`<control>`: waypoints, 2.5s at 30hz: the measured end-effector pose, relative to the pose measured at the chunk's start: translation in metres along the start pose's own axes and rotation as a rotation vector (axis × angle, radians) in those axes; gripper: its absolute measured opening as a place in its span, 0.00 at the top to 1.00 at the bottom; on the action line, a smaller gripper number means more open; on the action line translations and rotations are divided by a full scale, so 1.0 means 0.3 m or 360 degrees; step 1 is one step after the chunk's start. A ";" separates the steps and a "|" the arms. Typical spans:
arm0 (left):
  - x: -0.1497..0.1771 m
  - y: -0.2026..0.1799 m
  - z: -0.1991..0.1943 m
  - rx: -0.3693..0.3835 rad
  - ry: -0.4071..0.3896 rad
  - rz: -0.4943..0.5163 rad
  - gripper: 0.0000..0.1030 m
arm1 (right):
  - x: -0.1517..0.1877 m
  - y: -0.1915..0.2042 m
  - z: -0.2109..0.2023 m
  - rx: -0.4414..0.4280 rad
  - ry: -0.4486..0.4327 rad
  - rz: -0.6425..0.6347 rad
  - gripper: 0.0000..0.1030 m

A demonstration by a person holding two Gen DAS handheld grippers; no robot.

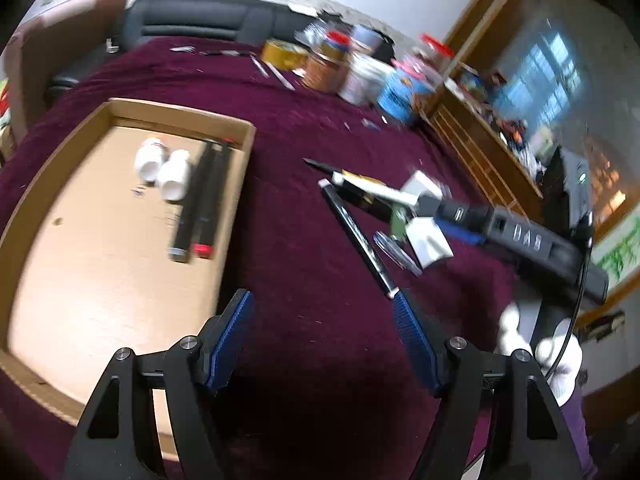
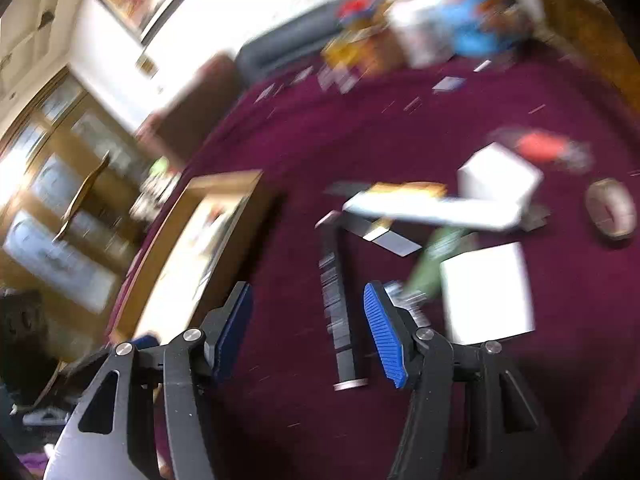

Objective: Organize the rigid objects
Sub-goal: 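Lower the left tool onto a white-capped black marker and close it, then lift the marker with the left tool toward the cardboard box, then carry the marker over the box while the right tool grasps a black gold-banded tube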

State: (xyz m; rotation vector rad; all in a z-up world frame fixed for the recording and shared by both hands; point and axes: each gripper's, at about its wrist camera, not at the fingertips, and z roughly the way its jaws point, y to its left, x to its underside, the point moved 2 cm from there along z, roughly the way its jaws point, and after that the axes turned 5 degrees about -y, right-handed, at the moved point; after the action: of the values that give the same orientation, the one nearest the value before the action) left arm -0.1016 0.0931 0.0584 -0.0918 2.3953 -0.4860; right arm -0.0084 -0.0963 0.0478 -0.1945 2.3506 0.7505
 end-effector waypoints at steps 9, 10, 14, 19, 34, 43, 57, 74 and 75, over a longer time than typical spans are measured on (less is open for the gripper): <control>-0.110 -0.157 0.210 -0.0088 0.0074 0.0106 0.36 | -0.024 -0.283 -0.072 0.0258 -0.0391 0.0329 0.45; -0.124 -0.161 0.243 -0.0100 0.0087 0.0098 0.36 | -0.022 -0.292 -0.075 0.0263 -0.0370 0.0354 0.45; -0.157 -0.172 0.384 -0.0181 0.0150 0.0097 0.39 | -0.015 -0.322 -0.110 0.0293 -0.0433 0.0387 0.45; -0.121 -0.172 0.446 -0.0271 0.0188 0.0227 0.82 | 0.003 -0.320 -0.116 0.0279 -0.0410 0.0397 0.45; -0.077 -0.166 0.409 -0.0246 0.0132 0.0342 0.89 | 0.010 -0.345 -0.081 0.0297 -0.0348 0.0407 0.45; -0.082 -0.163 0.109 0.0055 -0.0084 0.0242 0.89 | 0.023 -0.364 -0.037 0.0335 -0.0252 0.0408 0.45; -0.066 0.157 -0.209 0.0094 -0.0310 -0.0007 0.89 | -0.011 -0.222 -0.059 0.0267 -0.0199 0.0280 0.45; -0.034 0.446 -0.265 0.0030 -0.0389 -0.0238 0.89 | -0.050 0.067 0.381 0.0537 0.0468 -0.0494 0.51; -0.033 0.457 -0.260 0.0027 -0.0386 -0.0246 0.89 | -0.044 0.073 0.380 0.0555 0.0452 -0.0525 0.53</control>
State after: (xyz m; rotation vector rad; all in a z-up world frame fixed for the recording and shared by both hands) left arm -0.1356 0.2471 0.0686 -0.3122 2.1556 -0.5343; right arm 0.0570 -0.0147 -0.0045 -0.5488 2.5779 0.1561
